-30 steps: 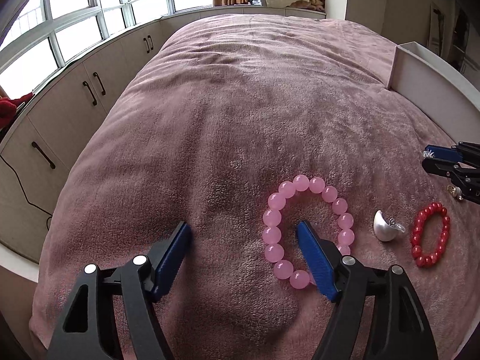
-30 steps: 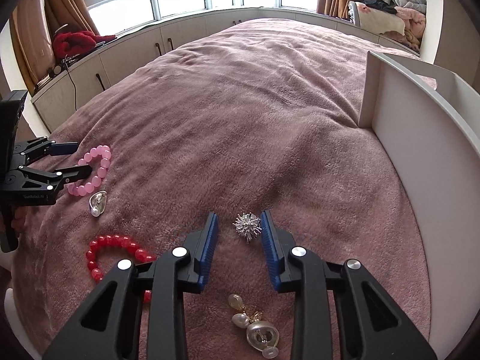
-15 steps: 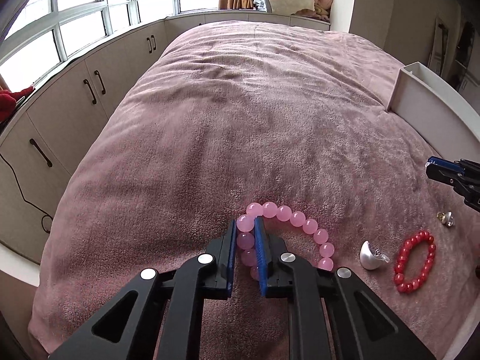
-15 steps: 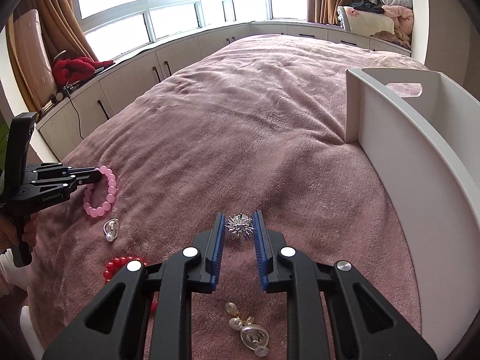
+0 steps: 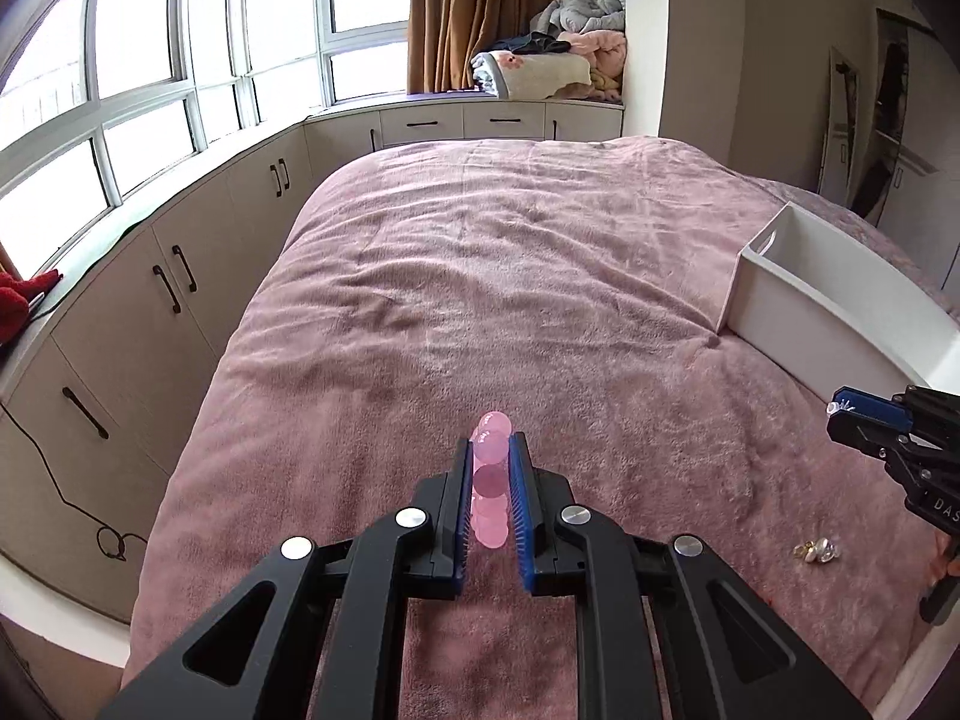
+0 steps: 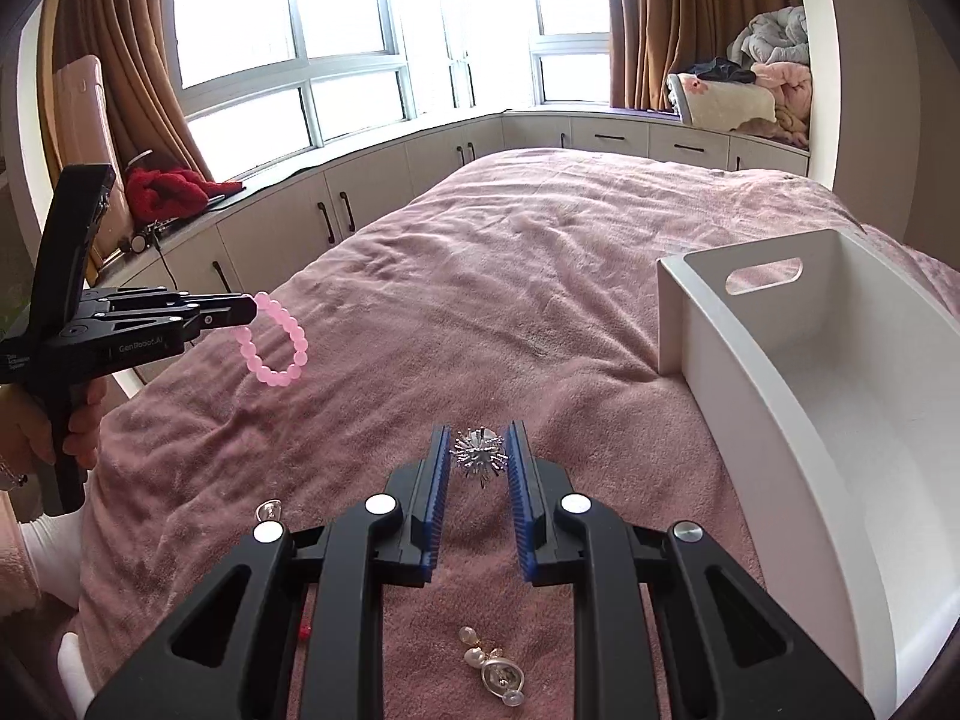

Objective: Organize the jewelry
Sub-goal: 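Carry the pink bracelet and silver brooch over the bin and release both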

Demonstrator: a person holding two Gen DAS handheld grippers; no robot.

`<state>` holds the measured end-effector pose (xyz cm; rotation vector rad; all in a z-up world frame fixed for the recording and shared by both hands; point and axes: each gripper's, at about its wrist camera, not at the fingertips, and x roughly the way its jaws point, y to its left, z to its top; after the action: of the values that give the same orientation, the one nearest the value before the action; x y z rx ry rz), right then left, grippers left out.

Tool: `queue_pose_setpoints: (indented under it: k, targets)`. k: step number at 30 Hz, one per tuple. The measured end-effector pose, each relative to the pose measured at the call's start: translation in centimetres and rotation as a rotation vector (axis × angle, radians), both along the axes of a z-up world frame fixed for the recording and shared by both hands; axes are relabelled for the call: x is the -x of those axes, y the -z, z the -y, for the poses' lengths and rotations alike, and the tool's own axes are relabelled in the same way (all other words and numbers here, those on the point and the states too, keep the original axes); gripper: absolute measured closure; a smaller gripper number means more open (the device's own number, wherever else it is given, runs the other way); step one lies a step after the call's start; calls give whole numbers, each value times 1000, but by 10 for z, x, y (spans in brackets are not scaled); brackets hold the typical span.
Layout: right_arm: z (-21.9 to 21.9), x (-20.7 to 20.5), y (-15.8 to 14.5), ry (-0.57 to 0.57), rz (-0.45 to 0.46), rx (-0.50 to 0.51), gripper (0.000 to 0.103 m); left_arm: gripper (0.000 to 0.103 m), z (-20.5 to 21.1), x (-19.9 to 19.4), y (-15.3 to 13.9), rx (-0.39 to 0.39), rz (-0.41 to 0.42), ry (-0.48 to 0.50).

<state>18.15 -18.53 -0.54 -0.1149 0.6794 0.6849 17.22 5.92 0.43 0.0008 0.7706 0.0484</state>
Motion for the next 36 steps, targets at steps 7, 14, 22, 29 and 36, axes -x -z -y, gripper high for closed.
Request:
queue_pose_setpoints:
  k: [7, 14, 22, 29, 36]
  targets:
    - [27, 6, -33, 52, 103, -31, 83, 86, 35, -19, -40, -11, 60, 42]
    - [66, 12, -64, 152, 196, -59, 83, 86, 89, -35, -72, -3, 111, 118]
    - [122, 7, -83, 291, 234, -94, 83, 86, 161, -56, -106, 5, 167, 233]
    - [162, -1, -82, 401, 244, -74, 83, 86, 223, -74, -120, 24, 174, 307]
    - [183, -13, -69, 463, 194, -51, 83, 86, 273, -95, -109, 49, 126, 372]
